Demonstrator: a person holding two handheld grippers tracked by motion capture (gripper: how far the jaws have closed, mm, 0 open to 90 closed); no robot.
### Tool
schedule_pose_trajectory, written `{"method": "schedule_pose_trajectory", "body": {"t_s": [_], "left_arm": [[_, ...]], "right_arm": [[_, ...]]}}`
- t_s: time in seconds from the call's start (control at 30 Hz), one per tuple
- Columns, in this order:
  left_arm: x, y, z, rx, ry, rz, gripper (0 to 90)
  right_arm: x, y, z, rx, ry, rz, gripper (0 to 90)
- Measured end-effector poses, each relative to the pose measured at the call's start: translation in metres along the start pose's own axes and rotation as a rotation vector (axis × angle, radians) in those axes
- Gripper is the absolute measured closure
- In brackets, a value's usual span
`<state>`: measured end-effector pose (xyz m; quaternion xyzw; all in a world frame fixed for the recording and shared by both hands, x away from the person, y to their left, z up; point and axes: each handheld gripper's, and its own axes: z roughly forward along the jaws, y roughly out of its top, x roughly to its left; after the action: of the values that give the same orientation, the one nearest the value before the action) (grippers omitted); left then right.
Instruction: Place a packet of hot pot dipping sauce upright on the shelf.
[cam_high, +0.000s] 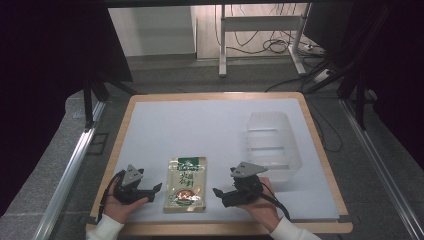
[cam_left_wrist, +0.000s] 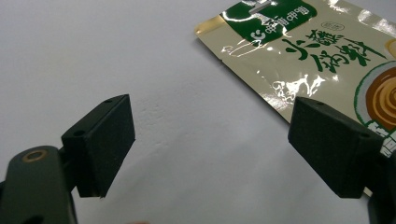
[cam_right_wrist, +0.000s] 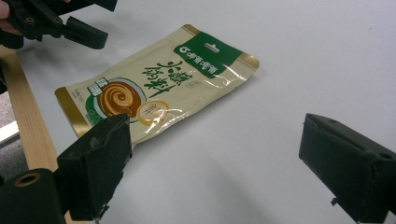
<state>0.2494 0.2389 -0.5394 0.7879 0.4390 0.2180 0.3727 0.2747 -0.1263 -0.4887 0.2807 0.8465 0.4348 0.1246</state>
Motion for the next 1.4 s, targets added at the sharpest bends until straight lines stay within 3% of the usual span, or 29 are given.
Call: {"method": "schedule_pose_trajectory", "body": {"t_s": [0.17,0.37,0.83,1.4], "left_arm": [[-0.001,0.0,-0.001,-0.004,-0.001,0.002,14.7],[-0.002,0.0,-0.003,-0.015,-0.012,0.009,14.7],[-0.002,0.0,-0.002,-0.013,-0.017,0.013,14.8],[-0.003,0.001,-0.002,-0.009,-0.023,0.02,14.7]], "right_arm": [[-0.005,-0.001,0.0,0.018,0.022,-0.011,13.5],[-0.002,0.003,-0.001,0.04,0.017,-0.036,17.1],[-0.008,0.005,0.002,0.093,0.034,-0.024,18.6],[-0.01,0.018,-0.003,0.076,0.055,-0.029,18.8]]}}
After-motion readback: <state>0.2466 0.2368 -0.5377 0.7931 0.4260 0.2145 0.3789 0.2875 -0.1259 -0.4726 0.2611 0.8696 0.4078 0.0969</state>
